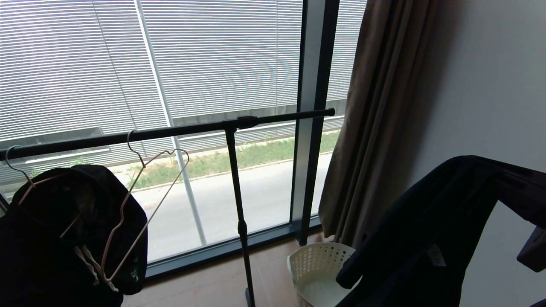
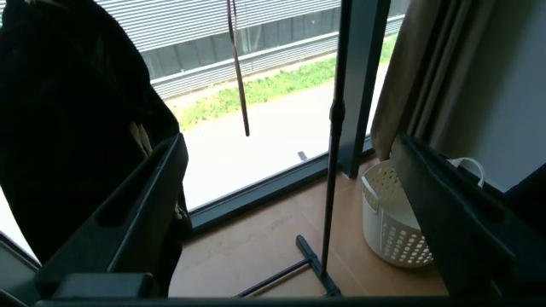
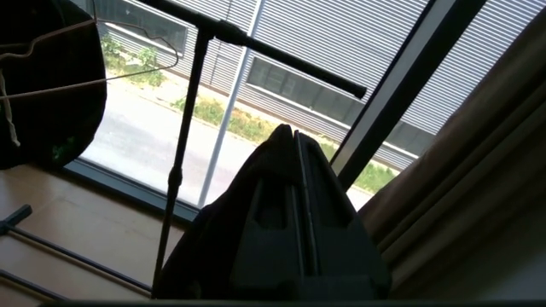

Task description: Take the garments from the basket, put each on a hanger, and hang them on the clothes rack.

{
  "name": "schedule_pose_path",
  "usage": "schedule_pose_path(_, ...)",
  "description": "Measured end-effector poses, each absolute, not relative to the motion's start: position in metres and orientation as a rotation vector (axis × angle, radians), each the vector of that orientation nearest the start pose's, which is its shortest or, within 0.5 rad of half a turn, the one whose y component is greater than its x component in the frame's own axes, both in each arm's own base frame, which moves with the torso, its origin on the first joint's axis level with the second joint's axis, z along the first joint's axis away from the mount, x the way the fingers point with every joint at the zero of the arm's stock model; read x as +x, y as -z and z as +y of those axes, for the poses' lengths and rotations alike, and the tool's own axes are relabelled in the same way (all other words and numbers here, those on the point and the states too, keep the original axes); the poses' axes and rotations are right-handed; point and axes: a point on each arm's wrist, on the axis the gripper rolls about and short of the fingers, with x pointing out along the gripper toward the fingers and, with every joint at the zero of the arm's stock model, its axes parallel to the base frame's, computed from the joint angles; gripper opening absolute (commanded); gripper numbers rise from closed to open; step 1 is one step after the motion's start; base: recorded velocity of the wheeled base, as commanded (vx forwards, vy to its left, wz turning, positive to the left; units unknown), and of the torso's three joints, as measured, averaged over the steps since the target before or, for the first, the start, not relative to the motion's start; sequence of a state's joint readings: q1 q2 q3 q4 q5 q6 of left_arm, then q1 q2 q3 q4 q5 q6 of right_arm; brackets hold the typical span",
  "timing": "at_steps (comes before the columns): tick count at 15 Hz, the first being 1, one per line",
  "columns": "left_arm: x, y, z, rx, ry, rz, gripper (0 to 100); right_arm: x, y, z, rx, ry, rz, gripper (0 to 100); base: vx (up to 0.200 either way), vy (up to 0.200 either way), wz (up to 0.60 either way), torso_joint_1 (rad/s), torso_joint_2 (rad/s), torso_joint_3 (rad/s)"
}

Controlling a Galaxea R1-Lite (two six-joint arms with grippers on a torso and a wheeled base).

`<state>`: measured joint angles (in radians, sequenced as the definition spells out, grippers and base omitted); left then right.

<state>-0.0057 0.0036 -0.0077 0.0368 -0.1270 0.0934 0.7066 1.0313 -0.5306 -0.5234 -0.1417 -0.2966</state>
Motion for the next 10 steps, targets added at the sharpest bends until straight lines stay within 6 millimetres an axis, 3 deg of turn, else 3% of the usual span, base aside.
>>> schedule_pose_path(9,-0.0234,-0.074,-0.0027,0.091,0.134,0.026,100,0.109,-0.2396,0.0858,-0.285,-0.544,-0.093,0,0.0,0.0,0.6,0.006,0.0,0.003)
schedule_pose_path(10,-0.0234,-0.074,-0.0027,0.091,0.134,0.027,100,0.1089,-0.2398,0.0858,-0.285,-0.544,-0.094,0,0.0,0.0,0.0,0.0,0.0,0.0)
